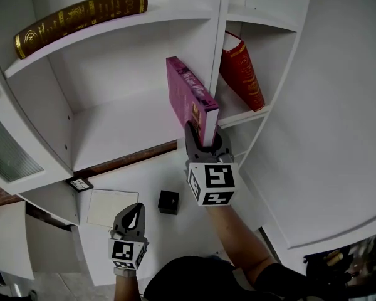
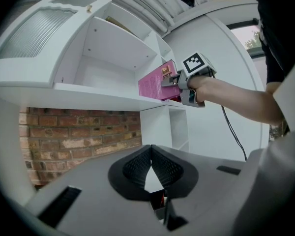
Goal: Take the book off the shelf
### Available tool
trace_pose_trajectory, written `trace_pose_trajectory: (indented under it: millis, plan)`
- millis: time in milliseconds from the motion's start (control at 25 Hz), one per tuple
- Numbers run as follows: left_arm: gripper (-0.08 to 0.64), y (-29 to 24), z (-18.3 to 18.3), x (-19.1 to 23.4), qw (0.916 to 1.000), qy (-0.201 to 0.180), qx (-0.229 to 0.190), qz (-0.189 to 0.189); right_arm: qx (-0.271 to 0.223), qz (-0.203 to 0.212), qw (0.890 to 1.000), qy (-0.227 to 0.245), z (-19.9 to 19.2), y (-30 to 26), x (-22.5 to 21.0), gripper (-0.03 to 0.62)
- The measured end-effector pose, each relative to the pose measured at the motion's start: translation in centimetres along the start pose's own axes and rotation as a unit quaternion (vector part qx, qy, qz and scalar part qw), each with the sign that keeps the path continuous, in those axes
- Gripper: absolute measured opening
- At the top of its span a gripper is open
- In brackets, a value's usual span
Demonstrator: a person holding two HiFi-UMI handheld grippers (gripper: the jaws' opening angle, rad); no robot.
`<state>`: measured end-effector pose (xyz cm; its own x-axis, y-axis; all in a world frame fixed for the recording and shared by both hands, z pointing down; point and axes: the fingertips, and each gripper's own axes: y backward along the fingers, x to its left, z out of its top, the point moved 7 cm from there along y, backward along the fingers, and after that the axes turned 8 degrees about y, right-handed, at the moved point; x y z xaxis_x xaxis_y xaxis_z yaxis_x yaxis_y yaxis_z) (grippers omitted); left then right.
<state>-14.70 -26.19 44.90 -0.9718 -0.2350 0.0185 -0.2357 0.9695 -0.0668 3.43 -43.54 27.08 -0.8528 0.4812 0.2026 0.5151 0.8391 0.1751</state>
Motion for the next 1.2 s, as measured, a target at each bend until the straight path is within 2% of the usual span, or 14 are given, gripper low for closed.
trace_pose_trajectory:
  millis: [320,1200]
  plan:
    - [0.009,3.1,-0.1,0.4,1.0,0.003,-0.004,0.005,-0.007,-0.002,1.0,0.001,0.9,1.8,2.2,0.149]
    - [0.009,15.7,-0.5,2.2,0.9994,0.011,-0.025,0.022,-0.019,0.035,0.999,0.015,5.2,9.8,13.2,0.149]
